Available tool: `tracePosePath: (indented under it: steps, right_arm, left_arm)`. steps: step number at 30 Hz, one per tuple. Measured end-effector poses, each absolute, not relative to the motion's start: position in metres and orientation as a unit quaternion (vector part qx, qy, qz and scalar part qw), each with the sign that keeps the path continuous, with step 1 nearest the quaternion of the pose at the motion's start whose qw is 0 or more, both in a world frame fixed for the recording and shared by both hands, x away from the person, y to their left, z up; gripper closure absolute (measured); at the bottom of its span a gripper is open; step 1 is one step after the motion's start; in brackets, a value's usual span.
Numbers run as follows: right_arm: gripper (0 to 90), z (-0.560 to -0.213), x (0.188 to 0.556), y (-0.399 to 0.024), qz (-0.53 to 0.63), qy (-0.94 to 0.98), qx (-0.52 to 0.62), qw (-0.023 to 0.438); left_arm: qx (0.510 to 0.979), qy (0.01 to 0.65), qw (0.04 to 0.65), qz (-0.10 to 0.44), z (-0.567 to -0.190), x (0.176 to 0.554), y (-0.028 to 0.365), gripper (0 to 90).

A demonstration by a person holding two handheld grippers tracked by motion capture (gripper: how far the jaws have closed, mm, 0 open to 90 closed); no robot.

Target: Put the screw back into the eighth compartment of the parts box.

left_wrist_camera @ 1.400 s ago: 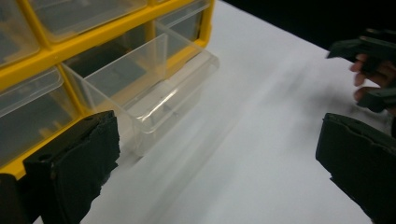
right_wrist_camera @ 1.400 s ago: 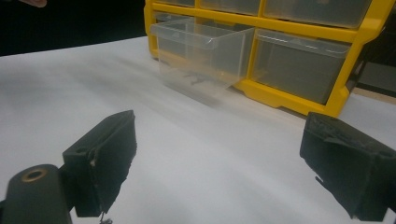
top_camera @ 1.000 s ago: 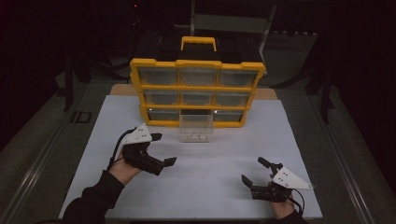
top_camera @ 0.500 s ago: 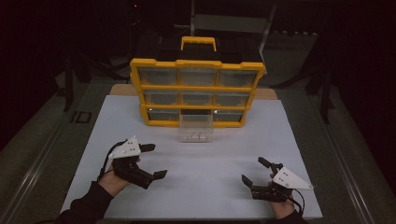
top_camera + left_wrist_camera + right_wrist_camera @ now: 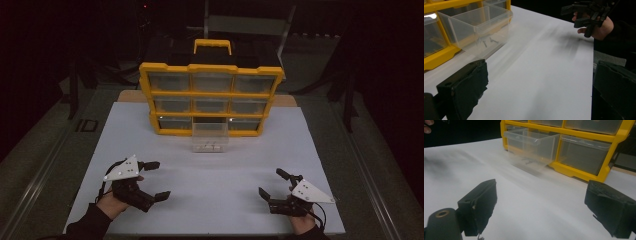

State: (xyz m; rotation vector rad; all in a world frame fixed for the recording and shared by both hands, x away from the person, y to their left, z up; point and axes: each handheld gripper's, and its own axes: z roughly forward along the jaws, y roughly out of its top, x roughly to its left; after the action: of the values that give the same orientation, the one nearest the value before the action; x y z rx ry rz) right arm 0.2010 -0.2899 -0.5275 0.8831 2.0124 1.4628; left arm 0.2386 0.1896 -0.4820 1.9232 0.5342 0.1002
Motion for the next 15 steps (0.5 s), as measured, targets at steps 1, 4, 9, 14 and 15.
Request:
tracePosePath:
  steps: [1,4,9,14,15]
  right_arm:
    - [11.0,-0.527,0.201,-0.29,0.537,0.738,0.324,0.248]
    - [11.0,-0.527,0.201,-0.29,0.537,0.738,0.324,0.248]
    - [11.0,-0.527,0.201,-0.29,0.536,0.739,0.323,0.25]
    - [11.0,-0.528,0.201,-0.289,0.535,0.739,0.323,0.25]
    - [11.0,-0.528,0.201,-0.289,0.535,0.739,0.323,0.25]
  left_arm:
    - [0.809,0.225,0.541,0.042,-0.482,0.239,0.19,0.0]
    - [0.806,0.228,0.544,0.047,-0.485,0.236,0.193,0.0]
    - [0.802,0.23,0.549,0.057,-0.488,0.232,0.198,0.0]
    - [0.801,0.236,0.547,0.058,-0.497,0.229,0.203,0.0]
    - [0.801,0.236,0.547,0.058,-0.497,0.229,0.203,0.0]
